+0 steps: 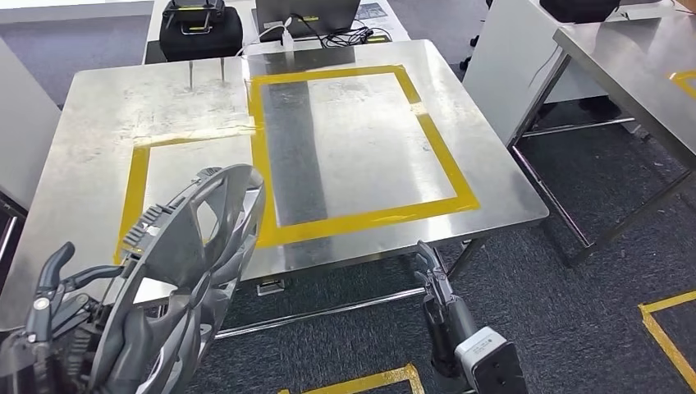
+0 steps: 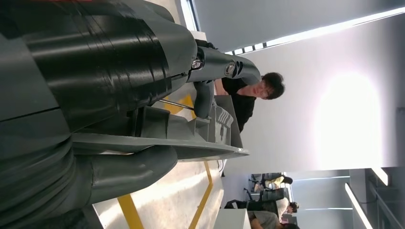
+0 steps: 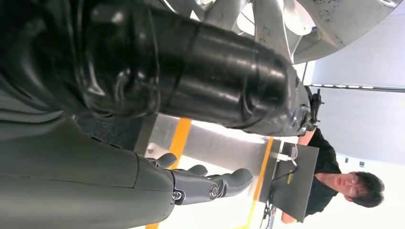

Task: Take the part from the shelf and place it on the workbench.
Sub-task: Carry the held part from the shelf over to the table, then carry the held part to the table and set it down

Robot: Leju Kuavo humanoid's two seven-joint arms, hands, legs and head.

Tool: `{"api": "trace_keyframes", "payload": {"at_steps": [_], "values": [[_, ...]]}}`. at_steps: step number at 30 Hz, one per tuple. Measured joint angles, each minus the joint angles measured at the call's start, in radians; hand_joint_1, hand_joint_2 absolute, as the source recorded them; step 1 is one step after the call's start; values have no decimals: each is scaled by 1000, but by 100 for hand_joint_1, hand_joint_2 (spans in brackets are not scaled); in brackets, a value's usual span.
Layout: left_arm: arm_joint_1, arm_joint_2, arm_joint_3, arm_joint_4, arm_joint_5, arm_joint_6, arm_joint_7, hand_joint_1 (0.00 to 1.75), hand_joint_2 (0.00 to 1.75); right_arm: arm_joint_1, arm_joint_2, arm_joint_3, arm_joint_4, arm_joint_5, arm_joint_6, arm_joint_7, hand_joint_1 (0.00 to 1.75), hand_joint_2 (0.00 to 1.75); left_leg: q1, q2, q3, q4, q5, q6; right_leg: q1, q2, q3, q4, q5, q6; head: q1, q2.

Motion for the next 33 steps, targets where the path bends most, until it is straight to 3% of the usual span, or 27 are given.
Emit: {"api": "trace_keyframes", "payload": {"at_steps": [3,4,5,6,9,11,13,14,15,18,19,21,22,23,26,30,33], "values": [[-1,0,0,1,10,-2,-2,175,175,1,0,0,4,-8,0,-2,0,0,-11,-3,39,-4,-31,4,23,1,16,-153,136,-44,8,0],[-2,0,0,2,14,-3,-4,175,175,3,0,0,6,-11,-1,-4,0,0,-12,-5,46,-7,-41,1,32,2,23,-188,156,-59,6,0],[-2,0,0,4,18,-4,-4,175,175,5,0,0,7,-12,-1,-5,0,0,-11,-6,55,-9,-46,-2,39,4,35,-209,161,-69,5,0],[-2,0,-1,5,20,-4,-5,175,175,7,0,0,8,-14,-2,-6,0,0,-11,-7,70,-8,-46,-7,43,5,44,-217,149,-74,3,0],[-1,0,-2,7,25,-4,-10,166,175,9,1,0,8,-19,-2,-10,0,0,-10,-4,84,26,-50,-22,35,8,107,-262,163,-82,8,0],[-3,0,-2,7,27,-4,-14,151,175,8,3,0,9,-22,-1,-12,0,0,-5,-3,35,109,-85,-34,26,5,132,-270,159,-81,1,0],[-1,0,-2,7,28,-4,-17,146,175,9,4,0,10,-22,0,-13,0,0,6,-3,-45,206,-133,-46,18,5,144,-269,152,-78,-7,0],[0,0,-1,7,26,-4,-17,146,175,9,4,0,12,-22,0,-13,0,0,11,-2,-76,227,-144,-51,14,6,150,-268,146,-74,-10,0],[0,0,-1,8,23,-4,-17,149,175,9,5,0,13,-22,1,-13,0,0,17,-1,-93,218,-136,-56,9,7,157,-266,140,-69,-13,0],[0,0,0,8,9,-9,-13,150,175,9,6,0,18,-23,3,-12,0,0,31,1,-80,71,-9,-75,-6,12,180,-256,113,-47,-24,0],[-2,-1,1,8,7,-11,-10,149,175,8,7,0,19,-23,4,-13,0,0,31,4,-76,38,10,-76,-8,14,184,-251,105,-38,-31,0],[-3,-1,4,7,5,-16,-3,148,175,6,7,0,22,-25,5,-13,0,0,27,8,-72,28,18,-63,-8,15,182,-246,91,-19,-37,0],[-4,-1,5,6,5,-18,-1,147,175,6,8,0,23,-25,6,-13,0,0,27,9,-68,28,24,-54,-7,13,178,-245,85,-17,-36,0],[-5,-1,6,6,5,-20,1,147,175,5,8,0,23,-25,7,-14,0,0,28,8,-64,27,40,-49,-6,12,177,-243,82,-21,-31,0],[-11,-4,7,6,8,-23,2,145,175,4,8,0,23,-26,8,-15,0,0,27,4,-66,26,45,-45,-6,9,181,-247,86,-48,-17,0],[-15,-8,15,6,3,-30,10,96,175,3,8,0,23,-27,10,-18,0,0,25,2,-68,25,42,-39,-6,9,186,-260,87,-52,2,0],[-23,-13,31,5,-18,-52,28,86,175,3,8,0,23,-29,14,-23,0,0,22,2,-68,25,40,-34,-7,8,187,-264,88,-52,10,0]]}}
